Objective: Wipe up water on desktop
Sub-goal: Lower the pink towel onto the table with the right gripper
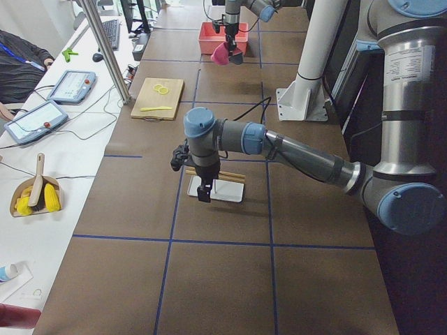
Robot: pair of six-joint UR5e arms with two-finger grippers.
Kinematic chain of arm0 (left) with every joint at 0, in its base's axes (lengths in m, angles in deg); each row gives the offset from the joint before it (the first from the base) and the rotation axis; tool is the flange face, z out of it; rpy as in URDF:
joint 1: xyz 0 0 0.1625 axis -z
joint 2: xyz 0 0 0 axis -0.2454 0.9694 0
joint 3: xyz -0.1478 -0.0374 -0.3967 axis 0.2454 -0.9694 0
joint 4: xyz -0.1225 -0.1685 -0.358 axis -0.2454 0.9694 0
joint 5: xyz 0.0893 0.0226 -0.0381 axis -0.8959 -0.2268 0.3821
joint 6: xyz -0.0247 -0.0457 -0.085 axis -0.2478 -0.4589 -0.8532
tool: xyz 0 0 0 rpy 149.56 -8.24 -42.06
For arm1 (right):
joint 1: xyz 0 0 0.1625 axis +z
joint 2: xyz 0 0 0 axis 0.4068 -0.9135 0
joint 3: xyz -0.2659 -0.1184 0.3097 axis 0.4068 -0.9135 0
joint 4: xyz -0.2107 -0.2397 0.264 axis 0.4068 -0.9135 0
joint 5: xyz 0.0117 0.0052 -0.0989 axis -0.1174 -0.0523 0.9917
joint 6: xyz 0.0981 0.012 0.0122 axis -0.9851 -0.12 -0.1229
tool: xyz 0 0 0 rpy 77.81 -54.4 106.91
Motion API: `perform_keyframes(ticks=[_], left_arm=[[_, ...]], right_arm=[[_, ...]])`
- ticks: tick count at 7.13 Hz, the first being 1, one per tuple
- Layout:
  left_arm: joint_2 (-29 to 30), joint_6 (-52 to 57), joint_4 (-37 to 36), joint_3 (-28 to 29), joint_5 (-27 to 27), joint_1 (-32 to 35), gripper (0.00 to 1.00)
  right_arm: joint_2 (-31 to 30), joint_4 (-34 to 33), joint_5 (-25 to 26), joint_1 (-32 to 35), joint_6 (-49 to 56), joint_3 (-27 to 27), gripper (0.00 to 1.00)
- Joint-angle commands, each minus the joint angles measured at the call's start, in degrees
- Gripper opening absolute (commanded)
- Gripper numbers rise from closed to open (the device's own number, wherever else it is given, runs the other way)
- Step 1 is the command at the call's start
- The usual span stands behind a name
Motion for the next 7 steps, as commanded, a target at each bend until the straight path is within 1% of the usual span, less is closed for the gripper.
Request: perform_keyframes(ticks=[1,2,3,4,5,6,7], left_arm=[[-3.14,5.86,0.34,5.88,0.48,6.15,1.0],[-3.07,5.86,0.43,6.49,0.57,6.15,1.0],[-2.89,6.03,0.43,7.2,0.74,6.15,1.0],[-2.89,6.04,0.43,7.2,0.74,6.15,1.0],[-2.98,6.04,0.43,7.2,0.74,6.15,1.0],[-2.89,6.04,0.43,7.2,0.74,6.15,1.0],[-2.89,6.04,0.43,7.12,0.83,6.15,1.0]], right_arm=[[-0.74,0.0,-0.09,-0.19,-11.75,-0.44,0.0],[-3.01,0.35,0.17,-1.49,-15.41,-0.88,0.0],[-4.94,0.7,0.52,-2.29,-16.41,-1.75,0.0],[-5.4,0.87,0.79,-3.25,-16.5,-4.19,0.0],[-5.49,5.57,2.44,-4.74,-16.59,-7.87,0.0],[-5.49,12.15,3.07,-5.54,-17.72,-12.17,0.0],[-6.1,15.52,3.51,-6.16,-19.04,-14.91,0.0]])
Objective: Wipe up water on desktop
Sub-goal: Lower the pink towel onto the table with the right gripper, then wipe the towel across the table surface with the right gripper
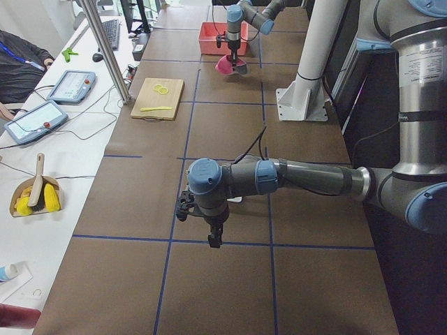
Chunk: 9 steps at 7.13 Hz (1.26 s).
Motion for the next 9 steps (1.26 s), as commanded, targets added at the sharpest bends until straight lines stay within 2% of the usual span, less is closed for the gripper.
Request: perform_keyframes(ticks=[1,4,7,9], left_arm=[[0.03,0.0,0.0,-0.05,0.07,0.0,1.0],[-0.06,0.0,0.0,-0.14,0.07,0.0,1.0],[-0.15,0.0,0.0,0.04,0.07,0.0,1.0],[-0.24,0.0,0.0,0.13,0.07,0.0,1.0]], right_arm=[[-0.72,6.75,0.87,-1.35,-1.58,-4.57,0.0],[0.67,6.68,0.96,-2.84,-3.67,-5.19,0.0],[16.97,5.89,4.91,-7.41,-15.09,-17.19,0.0],[23.41,5.89,4.92,-8.12,-18.35,-22.31,0.0]])
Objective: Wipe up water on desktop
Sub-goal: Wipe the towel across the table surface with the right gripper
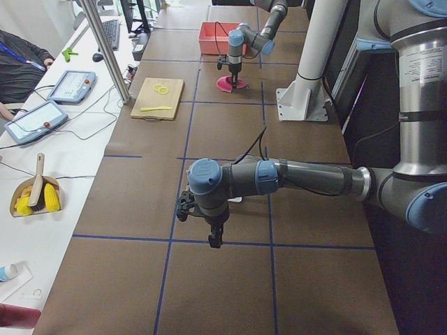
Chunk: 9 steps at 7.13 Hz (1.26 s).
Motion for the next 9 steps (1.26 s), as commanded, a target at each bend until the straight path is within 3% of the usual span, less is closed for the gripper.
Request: perform_keyframes(ticks=[1,3,4,6,9], left_arm=[[-0.06,0.09,0.0,0.05,0.0,0.0,1.0],[-0.15,0.18,0.0,-0.04,0.0,0.0,1.0],[-0.24,0.18,0.0,-0.13,0.0,0.0,1.0],[-0.24,0.18,0.0,-0.21,0.0,0.0,1.0],[-0.24,0.18,0.0,-0.48,0.0,0.0,1.0]], right_arm=[[6.89,-0.13,0.19,-0.82,-3.64,-5.4,0.0],[6.39,-4.57,-0.16,-0.47,-3.22,-4.11,0.0],[3.25,-5.83,-0.6,0.49,-2.08,-1.15,0.0],[-9.46,-6.54,-0.87,2.42,5.27,10.35,0.0],[-21.52,-6.11,-0.87,6.99,17.5,15.83,0.0]])
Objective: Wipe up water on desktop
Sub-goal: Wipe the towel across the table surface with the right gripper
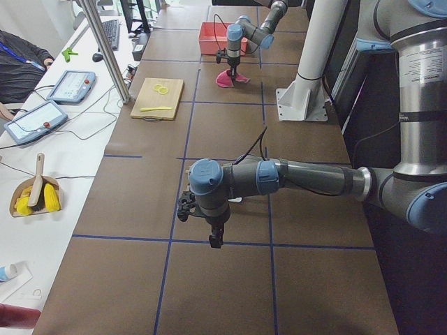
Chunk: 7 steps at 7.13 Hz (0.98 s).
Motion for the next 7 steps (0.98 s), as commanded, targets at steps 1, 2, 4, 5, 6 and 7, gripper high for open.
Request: perform_keyframes(ticks=[1,2,4,5,6,7], left_arm=[[0.0,0.0,0.0,0.23,0.0,0.0,1.0],[0.0,0.0,0.0,0.49,0.0,0.0,1.0],[-0.35,0.0,6.02,3.47,-0.09,0.0,1.0],[-0.35,-0.35,7.46,4.7,0.0,-0.09,1.0],[-0.27,-0.44,7.47,4.63,0.0,-0.09,1.0],[-0.27,-0.44,7.47,4.71,0.0,-0.09,1.0]], right_arm=[[-7.18,0.49,0.08,2.37,5.95,3.15,0.0],[-6.86,0.58,0.43,2.03,5.88,2.9,0.0],[-0.66,0.5,0.52,0.89,2.04,0.45,0.0],[7.57,0.58,0.52,-0.85,-3.3,-6.01,0.0],[13.83,0.24,0.61,-1.48,-6.74,-9.73,0.0],[16.24,-0.11,0.43,-1.49,-8.69,-9.68,0.0]])
